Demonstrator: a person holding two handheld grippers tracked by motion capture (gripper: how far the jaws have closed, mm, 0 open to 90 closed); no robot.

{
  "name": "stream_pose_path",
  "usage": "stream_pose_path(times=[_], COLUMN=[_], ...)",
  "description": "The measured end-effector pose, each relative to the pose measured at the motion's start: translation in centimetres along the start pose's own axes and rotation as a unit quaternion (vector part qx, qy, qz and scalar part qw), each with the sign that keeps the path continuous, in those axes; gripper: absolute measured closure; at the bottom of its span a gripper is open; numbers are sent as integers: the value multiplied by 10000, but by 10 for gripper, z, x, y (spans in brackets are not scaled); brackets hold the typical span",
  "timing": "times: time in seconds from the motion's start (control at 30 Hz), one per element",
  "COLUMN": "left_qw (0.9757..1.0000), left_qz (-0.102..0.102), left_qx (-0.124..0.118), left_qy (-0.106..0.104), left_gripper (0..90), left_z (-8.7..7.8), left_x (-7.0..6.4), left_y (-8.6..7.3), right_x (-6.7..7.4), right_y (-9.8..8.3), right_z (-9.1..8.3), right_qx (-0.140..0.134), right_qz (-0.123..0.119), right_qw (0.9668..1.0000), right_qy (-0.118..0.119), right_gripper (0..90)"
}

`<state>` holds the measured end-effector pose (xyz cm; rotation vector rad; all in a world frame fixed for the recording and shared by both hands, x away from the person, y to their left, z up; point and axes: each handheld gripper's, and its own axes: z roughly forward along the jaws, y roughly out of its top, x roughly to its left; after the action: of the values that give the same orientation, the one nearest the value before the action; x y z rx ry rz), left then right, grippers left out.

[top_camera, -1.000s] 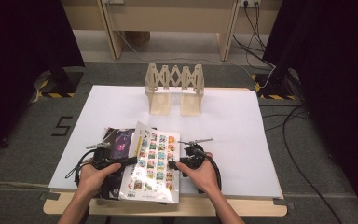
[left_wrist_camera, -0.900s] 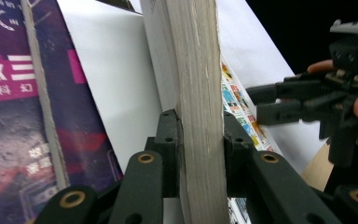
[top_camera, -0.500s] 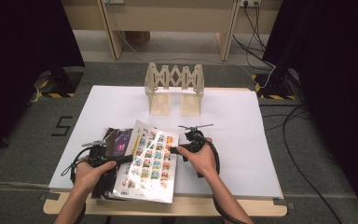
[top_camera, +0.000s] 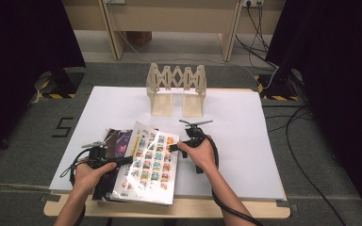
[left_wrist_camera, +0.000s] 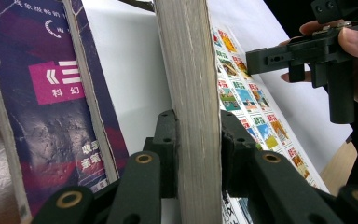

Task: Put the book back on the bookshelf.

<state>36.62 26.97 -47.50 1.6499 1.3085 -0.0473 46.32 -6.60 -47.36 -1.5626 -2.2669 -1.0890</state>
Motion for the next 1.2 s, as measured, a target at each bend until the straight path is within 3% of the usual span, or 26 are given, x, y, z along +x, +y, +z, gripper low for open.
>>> stream_pose_path(times=[0.67,0.87,0.97,1.07,1.2], left_qw=[10000,9998,9997,9995,9994], left_qz=[46,138,196,205,202], left_qx=[36,42,107,161,206], left_qy=[50,105,140,180,186], left_gripper=[691,685,683,666,665], left_z=[1,1,1,0,0], left_x=[2,0,0,1,5], left_y=[0,0,1,1,1], right_x=[-5,-7,-8,-6,5], right_y=[10,10,8,10,16], right_z=[11,12,8,2,0], right_qx=[114,15,-106,-245,-374], right_qz=[453,737,895,902,633], right_qw=[9986,9968,9954,9949,9969], right_qy=[242,299,315,390,293], right_gripper=[399,443,533,583,594])
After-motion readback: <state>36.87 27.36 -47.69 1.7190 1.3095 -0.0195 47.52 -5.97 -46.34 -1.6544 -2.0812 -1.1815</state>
